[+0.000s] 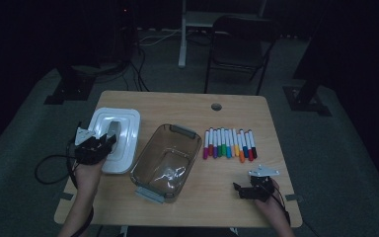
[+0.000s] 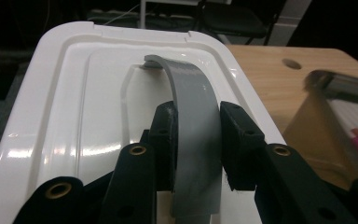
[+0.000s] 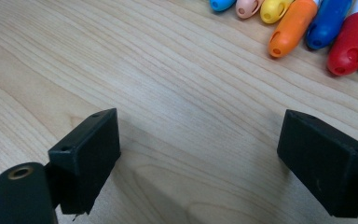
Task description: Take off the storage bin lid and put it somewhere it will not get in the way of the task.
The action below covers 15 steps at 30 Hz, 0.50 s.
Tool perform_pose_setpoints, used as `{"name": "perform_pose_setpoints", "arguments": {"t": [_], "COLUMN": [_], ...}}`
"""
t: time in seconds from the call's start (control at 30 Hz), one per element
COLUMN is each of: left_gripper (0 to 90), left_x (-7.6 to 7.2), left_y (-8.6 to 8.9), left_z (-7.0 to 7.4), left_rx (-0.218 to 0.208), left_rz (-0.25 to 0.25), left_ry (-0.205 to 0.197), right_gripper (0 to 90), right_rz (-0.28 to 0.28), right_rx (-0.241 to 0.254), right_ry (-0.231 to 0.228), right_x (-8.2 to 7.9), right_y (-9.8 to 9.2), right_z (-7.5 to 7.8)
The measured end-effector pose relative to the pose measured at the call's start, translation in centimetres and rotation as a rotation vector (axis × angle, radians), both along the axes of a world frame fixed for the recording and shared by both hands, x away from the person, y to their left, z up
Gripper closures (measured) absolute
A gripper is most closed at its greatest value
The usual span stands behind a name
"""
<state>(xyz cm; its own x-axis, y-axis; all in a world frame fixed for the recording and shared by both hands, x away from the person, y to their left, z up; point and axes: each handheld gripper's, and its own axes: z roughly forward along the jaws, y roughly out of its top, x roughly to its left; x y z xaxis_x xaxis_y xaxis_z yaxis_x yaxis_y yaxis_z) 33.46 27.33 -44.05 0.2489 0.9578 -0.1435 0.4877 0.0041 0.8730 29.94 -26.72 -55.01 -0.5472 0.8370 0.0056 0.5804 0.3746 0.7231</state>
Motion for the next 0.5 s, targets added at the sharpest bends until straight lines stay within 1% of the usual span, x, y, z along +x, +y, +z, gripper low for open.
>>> {"name": "perform_pose_setpoints", "arguments": {"t": [0.13,0.27,0.43,0.47,0.5], "left_gripper": [69.3,69.3,69.3,69.3,69.3], "left_x": [0.2,0.3,0.5,0.5,0.6], "left_y": [0.0,0.2,0.2,0.2,0.1], "left_z": [-1.8,-3.2,-4.5,-4.5,-4.9], "left_rx": [-0.01,-0.017,-0.009,-0.009,-0.009], "left_rz": [0.025,0.046,0.041,0.041,0.041], "left_ry": [0.017,0.035,0.057,0.057,0.065], "right_gripper": [12.5,12.5,12.5,12.5,12.5], "right_rz": [0.001,0.001,0.0,0.0,0.0], "right_rx": [0.0,0.0,0.001,0.001,0.001], "right_ry": [-0.001,-0.001,0.0,0.0,0.0], "right_x": [0.0,0.0,0.0,0.0,0.0], "right_y": [0.0,0.0,0.0,0.0,0.0], "right_z": [0.0,0.0,0.0,0.0,0.0]}}
